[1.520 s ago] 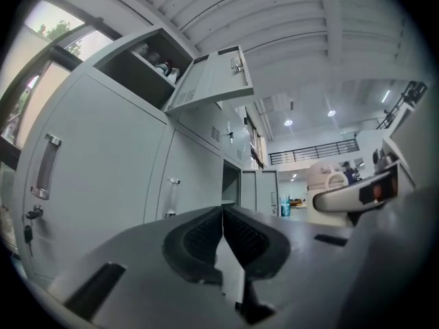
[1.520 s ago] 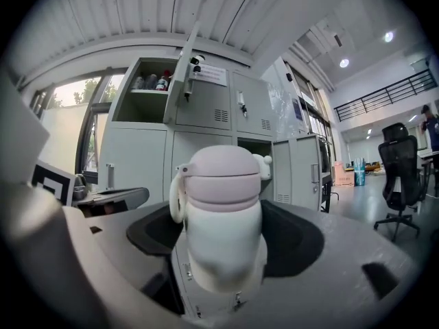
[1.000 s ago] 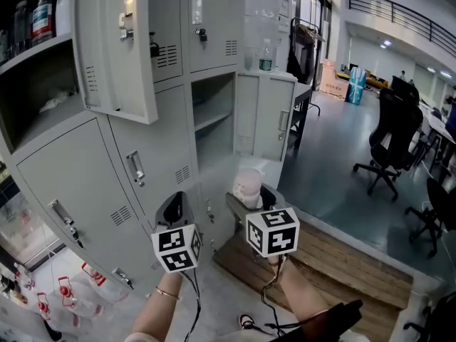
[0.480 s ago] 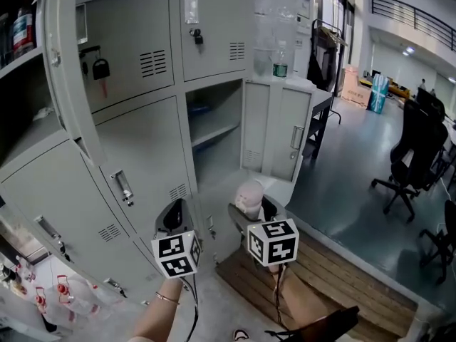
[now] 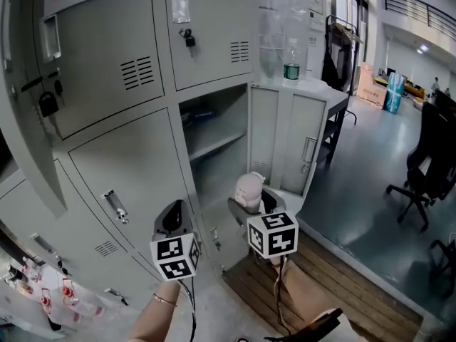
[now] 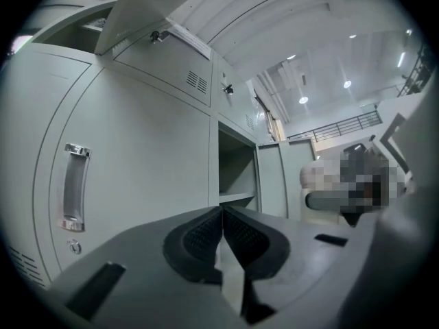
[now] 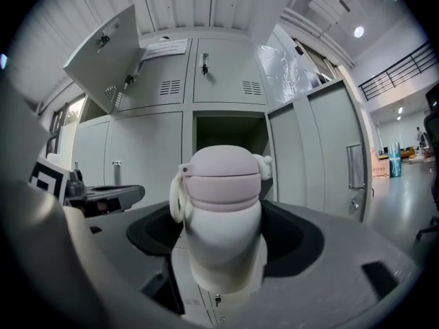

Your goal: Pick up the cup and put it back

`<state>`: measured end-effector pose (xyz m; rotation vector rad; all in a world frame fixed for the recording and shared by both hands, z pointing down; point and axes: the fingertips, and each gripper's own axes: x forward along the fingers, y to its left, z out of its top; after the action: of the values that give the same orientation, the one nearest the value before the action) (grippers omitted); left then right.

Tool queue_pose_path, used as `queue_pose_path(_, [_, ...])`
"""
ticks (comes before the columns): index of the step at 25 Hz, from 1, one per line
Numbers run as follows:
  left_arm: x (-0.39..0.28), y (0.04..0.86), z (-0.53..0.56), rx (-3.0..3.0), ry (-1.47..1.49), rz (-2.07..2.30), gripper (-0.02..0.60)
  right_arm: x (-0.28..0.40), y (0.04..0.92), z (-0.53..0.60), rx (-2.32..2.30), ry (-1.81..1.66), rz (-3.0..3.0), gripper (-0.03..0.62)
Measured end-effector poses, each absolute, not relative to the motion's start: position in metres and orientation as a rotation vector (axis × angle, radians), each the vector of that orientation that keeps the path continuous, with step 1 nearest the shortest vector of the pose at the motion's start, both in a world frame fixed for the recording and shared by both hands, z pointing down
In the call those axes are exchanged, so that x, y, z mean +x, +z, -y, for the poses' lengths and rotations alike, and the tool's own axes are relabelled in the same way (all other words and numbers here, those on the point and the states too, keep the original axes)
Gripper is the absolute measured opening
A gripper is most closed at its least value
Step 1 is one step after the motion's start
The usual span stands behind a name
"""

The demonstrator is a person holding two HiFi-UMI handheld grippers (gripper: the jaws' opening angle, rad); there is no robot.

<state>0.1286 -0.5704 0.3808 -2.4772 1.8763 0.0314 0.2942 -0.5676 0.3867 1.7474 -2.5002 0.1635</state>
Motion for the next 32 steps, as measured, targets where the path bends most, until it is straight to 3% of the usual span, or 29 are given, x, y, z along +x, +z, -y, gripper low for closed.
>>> queue_pose_path(32, [0.128,0.335,0.65,-2.393,0.066,-1.974,0.01,0.256,0.327,0.77,1.559,0.123,2.607,0.347])
